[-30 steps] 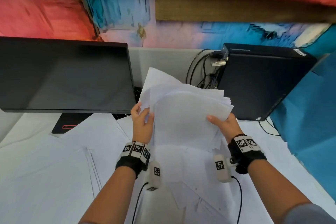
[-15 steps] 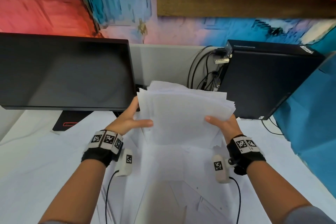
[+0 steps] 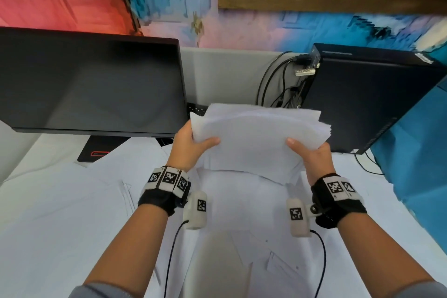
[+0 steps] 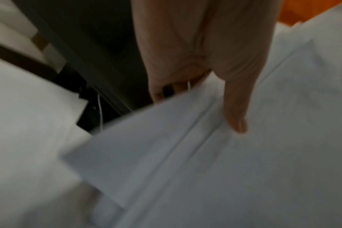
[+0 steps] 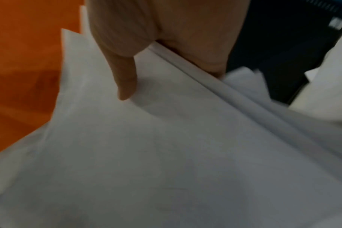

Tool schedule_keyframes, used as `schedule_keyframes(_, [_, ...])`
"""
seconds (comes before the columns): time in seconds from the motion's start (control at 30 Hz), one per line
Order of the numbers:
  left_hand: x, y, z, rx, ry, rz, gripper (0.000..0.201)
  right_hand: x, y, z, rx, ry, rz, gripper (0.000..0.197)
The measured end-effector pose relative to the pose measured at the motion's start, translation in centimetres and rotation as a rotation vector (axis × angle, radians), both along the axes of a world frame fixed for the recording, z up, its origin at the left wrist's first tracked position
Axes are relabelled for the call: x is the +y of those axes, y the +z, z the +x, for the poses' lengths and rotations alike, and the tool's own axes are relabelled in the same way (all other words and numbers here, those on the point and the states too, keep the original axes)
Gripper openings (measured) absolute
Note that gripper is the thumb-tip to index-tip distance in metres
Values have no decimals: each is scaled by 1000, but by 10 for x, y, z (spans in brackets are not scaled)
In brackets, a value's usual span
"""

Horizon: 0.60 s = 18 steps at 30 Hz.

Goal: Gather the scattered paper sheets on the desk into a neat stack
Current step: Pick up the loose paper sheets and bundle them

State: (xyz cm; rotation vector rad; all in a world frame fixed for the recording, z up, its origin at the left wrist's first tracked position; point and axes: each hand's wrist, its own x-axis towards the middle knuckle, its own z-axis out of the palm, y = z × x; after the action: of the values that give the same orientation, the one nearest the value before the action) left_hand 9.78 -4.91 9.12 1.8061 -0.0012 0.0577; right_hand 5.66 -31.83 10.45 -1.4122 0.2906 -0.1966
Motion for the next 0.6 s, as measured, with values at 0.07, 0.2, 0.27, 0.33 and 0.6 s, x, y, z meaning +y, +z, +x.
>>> schedule_keyframes(0.07, [10,-15,0,123,-116,242,66,-1,-8,-1,35,2,-26,27])
schedule_keyframes(0.2, [28,-37,3,268,-133,569,26,0,-16,3,83,-11,-25,31])
schedule_keyframes(0.27, [37,-40,3,246,-60,592,23,0,-15,7,76,-24,-35,29])
schedule_keyframes(0.33, [46,-42,6,181,-8,507,18,2,-12,11,57,-25,-43,24])
schedule_keyframes(0.6, [62,9,5,-199,136,245,5,2,-6,16,33,33,-57,24])
